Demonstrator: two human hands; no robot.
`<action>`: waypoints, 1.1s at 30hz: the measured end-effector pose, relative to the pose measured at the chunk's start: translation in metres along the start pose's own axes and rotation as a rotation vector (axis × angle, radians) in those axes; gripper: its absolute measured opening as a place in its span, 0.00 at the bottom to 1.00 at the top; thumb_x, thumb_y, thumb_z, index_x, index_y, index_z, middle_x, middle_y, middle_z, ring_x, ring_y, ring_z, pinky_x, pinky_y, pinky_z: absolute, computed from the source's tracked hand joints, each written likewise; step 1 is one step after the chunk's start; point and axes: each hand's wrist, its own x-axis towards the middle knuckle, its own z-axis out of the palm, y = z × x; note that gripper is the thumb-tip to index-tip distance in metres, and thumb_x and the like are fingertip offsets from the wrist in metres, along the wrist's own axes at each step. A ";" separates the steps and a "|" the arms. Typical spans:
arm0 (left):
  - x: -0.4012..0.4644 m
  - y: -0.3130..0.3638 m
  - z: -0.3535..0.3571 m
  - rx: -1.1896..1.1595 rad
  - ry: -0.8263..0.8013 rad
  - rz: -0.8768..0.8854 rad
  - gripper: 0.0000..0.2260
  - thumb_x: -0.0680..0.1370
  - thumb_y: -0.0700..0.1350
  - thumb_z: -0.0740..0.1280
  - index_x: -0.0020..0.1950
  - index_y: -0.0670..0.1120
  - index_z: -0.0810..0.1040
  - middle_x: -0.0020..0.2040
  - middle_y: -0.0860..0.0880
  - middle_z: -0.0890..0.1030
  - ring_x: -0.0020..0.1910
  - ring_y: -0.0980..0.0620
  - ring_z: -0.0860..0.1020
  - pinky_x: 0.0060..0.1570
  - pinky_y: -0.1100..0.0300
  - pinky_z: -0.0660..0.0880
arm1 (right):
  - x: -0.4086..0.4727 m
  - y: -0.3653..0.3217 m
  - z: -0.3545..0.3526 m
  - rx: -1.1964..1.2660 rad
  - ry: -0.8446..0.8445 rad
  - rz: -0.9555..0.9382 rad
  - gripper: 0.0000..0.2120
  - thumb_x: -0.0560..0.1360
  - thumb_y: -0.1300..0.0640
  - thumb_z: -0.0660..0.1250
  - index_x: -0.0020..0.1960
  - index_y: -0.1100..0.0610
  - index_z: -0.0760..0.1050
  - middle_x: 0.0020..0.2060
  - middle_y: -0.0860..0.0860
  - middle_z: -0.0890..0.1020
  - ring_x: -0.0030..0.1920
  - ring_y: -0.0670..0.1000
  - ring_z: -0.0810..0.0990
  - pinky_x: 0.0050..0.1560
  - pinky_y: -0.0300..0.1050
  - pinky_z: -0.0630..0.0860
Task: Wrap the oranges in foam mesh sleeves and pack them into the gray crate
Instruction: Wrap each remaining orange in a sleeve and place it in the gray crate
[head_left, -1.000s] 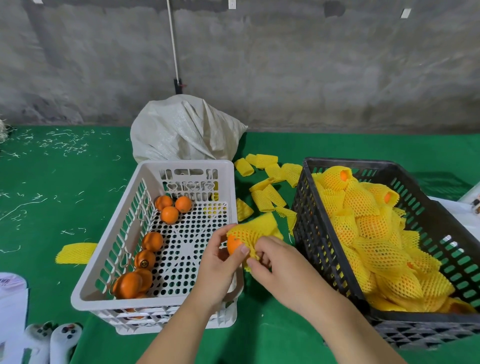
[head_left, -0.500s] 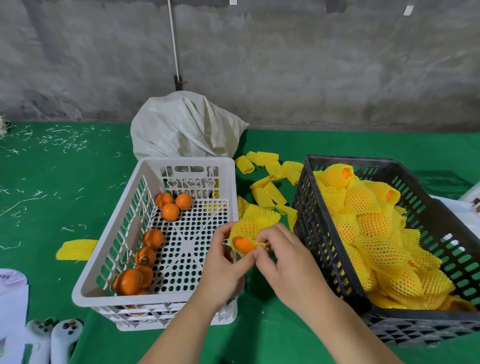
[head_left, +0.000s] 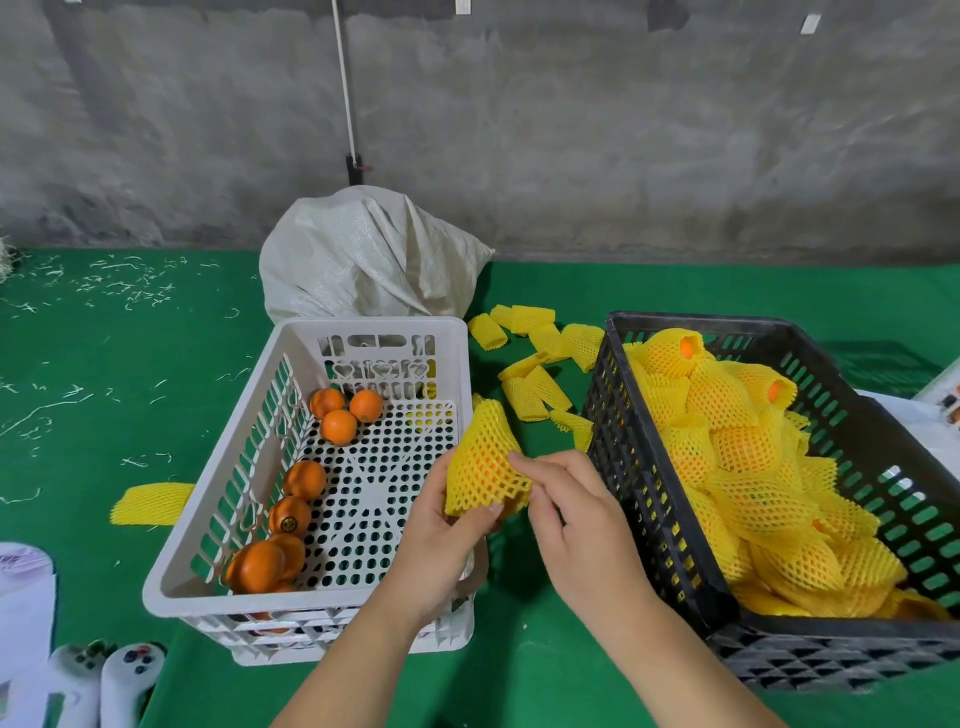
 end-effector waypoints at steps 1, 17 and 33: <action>0.000 0.000 0.001 0.014 0.000 0.005 0.25 0.76 0.48 0.76 0.72 0.57 0.76 0.57 0.49 0.85 0.52 0.55 0.83 0.50 0.62 0.79 | 0.001 0.001 -0.001 -0.004 0.040 0.006 0.16 0.81 0.66 0.66 0.66 0.56 0.80 0.53 0.45 0.76 0.52 0.41 0.78 0.49 0.43 0.78; -0.001 -0.013 0.002 0.224 0.006 0.078 0.31 0.76 0.35 0.77 0.73 0.58 0.72 0.62 0.50 0.84 0.59 0.50 0.84 0.54 0.53 0.83 | 0.003 -0.017 0.020 0.582 -0.287 0.652 0.37 0.68 0.37 0.74 0.73 0.35 0.62 0.60 0.36 0.79 0.56 0.35 0.80 0.55 0.35 0.78; -0.007 -0.004 0.010 0.646 -0.146 0.234 0.30 0.84 0.48 0.67 0.83 0.63 0.60 0.74 0.64 0.73 0.73 0.55 0.73 0.70 0.59 0.71 | 0.014 0.011 0.002 0.505 -0.139 0.613 0.39 0.70 0.50 0.80 0.67 0.22 0.60 0.59 0.29 0.77 0.57 0.32 0.78 0.51 0.32 0.79</action>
